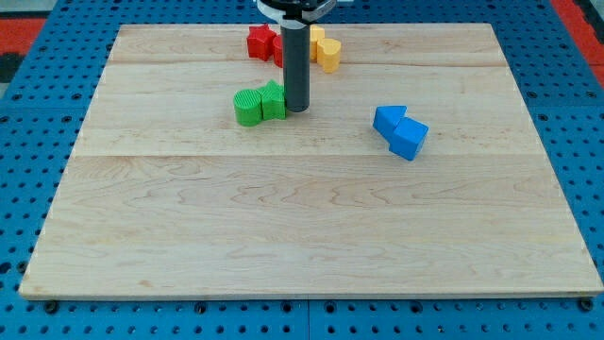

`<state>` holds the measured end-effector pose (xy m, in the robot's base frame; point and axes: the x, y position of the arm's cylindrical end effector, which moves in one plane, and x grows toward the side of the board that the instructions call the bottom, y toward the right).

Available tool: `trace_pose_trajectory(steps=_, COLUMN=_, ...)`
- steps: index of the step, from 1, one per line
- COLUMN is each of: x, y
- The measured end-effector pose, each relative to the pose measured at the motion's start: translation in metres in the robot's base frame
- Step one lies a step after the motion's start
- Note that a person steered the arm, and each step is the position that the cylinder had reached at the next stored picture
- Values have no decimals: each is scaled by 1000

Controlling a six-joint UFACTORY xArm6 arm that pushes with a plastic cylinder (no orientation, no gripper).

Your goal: Move the green star to the bottom of the red circle

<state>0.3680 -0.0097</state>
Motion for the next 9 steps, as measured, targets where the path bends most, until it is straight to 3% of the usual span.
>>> trace_pose_trajectory(steps=2, x=49, y=0)
trace_pose_trajectory(steps=4, x=15, y=-27)
trace_pose_trajectory(steps=5, x=-22, y=-19)
trace_pose_trajectory(steps=6, x=-33, y=-19)
trace_pose_trajectory(steps=7, x=9, y=-10)
trace_pose_trajectory(steps=8, x=9, y=-65)
trace_pose_trajectory(steps=9, x=-14, y=-82)
